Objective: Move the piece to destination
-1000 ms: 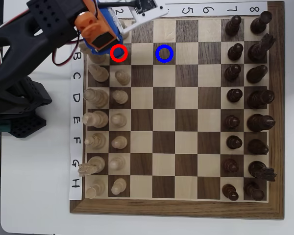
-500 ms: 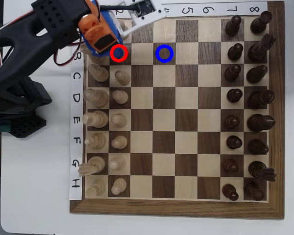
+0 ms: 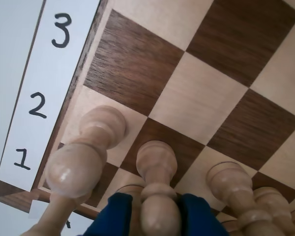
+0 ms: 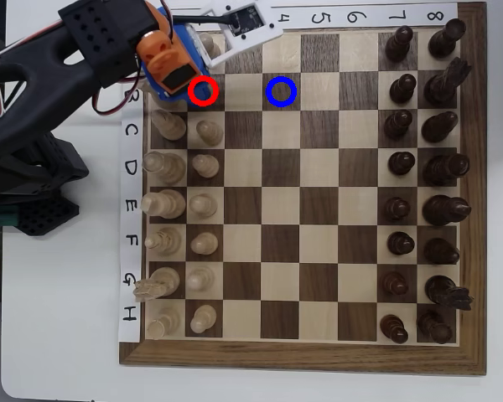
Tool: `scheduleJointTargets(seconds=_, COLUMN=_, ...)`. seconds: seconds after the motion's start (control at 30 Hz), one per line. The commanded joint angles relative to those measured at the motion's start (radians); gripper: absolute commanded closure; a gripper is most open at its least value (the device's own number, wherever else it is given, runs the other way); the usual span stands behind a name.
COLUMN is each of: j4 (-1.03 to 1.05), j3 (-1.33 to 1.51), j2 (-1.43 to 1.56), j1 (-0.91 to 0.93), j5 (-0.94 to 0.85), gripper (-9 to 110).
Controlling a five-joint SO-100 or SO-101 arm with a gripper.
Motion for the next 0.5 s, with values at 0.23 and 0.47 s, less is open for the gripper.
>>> scheduleJointTargets(seconds=0.23, j4=-0.072, j3=0.006, j2=0.057, j1=0.031, j5=0.709, gripper=91)
scheduleJointTargets(seconds=0.47, j4=-0.069, j3=0.018, j2=0.06, j1=0.04, j5=0.678, gripper=97)
